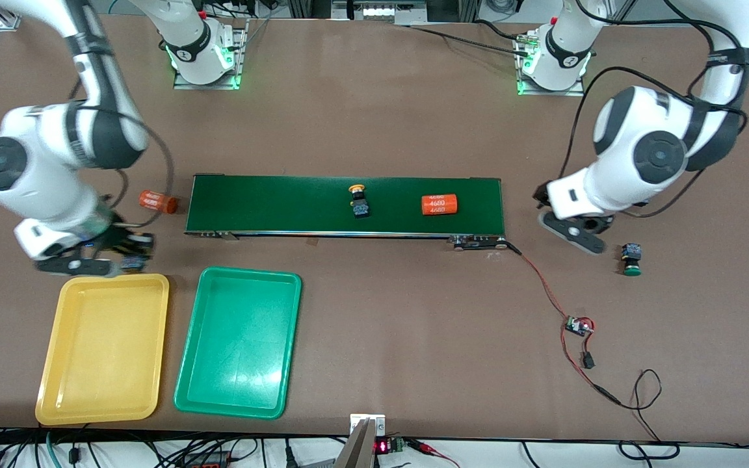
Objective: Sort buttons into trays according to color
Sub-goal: 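Release the cylinder with the left gripper while the right gripper grasps the button, then drop the right gripper's button in the yellow tray while the left gripper reaches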
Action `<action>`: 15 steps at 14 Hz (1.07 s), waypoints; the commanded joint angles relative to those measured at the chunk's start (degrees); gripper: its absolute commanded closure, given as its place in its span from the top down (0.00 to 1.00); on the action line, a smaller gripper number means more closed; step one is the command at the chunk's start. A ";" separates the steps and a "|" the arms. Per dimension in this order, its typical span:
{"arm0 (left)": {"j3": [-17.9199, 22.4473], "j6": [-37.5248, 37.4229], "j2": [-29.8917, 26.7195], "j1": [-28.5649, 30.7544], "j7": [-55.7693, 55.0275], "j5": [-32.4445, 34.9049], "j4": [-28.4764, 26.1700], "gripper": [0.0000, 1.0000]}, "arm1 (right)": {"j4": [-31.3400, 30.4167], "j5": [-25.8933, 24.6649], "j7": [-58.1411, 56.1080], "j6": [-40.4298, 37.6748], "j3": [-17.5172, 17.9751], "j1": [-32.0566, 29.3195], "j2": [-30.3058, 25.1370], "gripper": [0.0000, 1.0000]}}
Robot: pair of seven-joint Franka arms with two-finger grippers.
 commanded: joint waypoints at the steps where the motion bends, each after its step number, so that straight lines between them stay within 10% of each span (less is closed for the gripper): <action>1: 7.36 -0.04 1.31 -1.00 -3.88 -0.83 0.67 1.00 | 2.79 -4.36 -5.75 4.35 -1.41 -2.51 4.13 0.00; 6: 20.90 13.20 8.78 -2.32 -1.78 0.65 -0.03 1.00 | 11.32 -7.37 -5.60 13.59 -3.45 -3.57 17.48 0.00; 13: 23.21 27.47 17.93 -2.15 4.72 2.42 -0.12 1.00 | 18.10 -7.46 -5.77 25.02 -3.45 -6.29 30.68 0.00; 14: 23.74 27.48 18.11 -2.15 5.86 2.51 -0.20 1.00 | 18.10 -7.46 -5.51 25.64 -3.45 -6.21 31.04 0.09; 15: 24.00 27.39 18.11 -2.06 7.09 2.51 -0.55 1.00 | 18.01 -7.37 -5.33 25.56 -3.45 -6.12 31.13 0.58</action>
